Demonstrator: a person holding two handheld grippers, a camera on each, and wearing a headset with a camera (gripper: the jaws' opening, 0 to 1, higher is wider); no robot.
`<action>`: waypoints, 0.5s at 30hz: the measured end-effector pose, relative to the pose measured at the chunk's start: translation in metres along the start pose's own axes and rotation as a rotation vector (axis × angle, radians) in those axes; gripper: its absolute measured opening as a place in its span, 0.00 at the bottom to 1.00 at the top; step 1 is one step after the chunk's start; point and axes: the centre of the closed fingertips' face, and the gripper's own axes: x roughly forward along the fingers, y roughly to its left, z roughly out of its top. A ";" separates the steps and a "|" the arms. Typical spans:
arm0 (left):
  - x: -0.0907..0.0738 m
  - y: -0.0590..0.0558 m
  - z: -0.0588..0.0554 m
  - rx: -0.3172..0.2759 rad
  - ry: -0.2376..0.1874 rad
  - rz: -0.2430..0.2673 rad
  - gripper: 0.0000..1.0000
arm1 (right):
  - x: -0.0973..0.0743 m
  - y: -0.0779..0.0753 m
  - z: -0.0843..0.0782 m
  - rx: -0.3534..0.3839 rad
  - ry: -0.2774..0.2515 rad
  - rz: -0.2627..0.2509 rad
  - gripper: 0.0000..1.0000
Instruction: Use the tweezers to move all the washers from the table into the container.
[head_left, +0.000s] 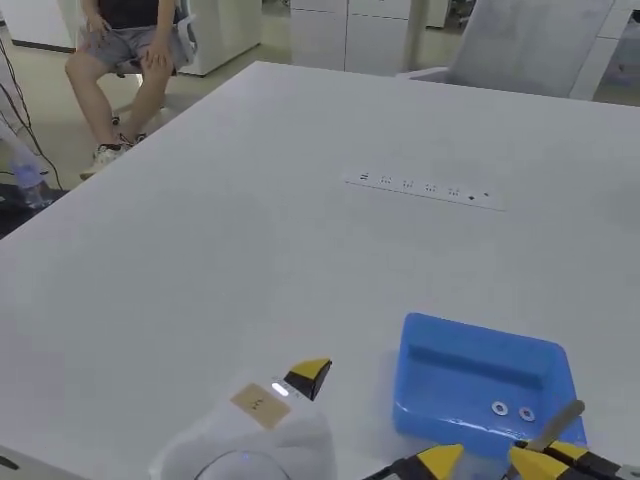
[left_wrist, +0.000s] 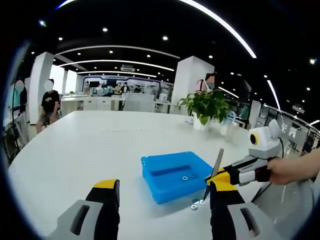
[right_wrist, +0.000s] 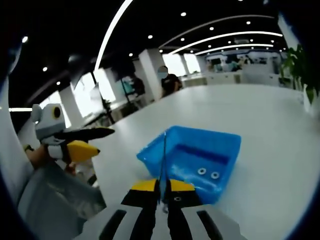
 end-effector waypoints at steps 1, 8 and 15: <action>0.000 0.000 0.000 0.001 0.002 -0.001 0.74 | 0.000 -0.001 -0.003 0.002 0.006 -0.002 0.04; 0.000 0.000 -0.003 0.007 0.014 -0.001 0.73 | 0.002 -0.005 -0.011 -0.014 0.020 -0.016 0.04; -0.001 0.000 -0.003 0.010 0.019 0.000 0.72 | 0.002 -0.002 -0.010 -0.038 0.014 -0.010 0.04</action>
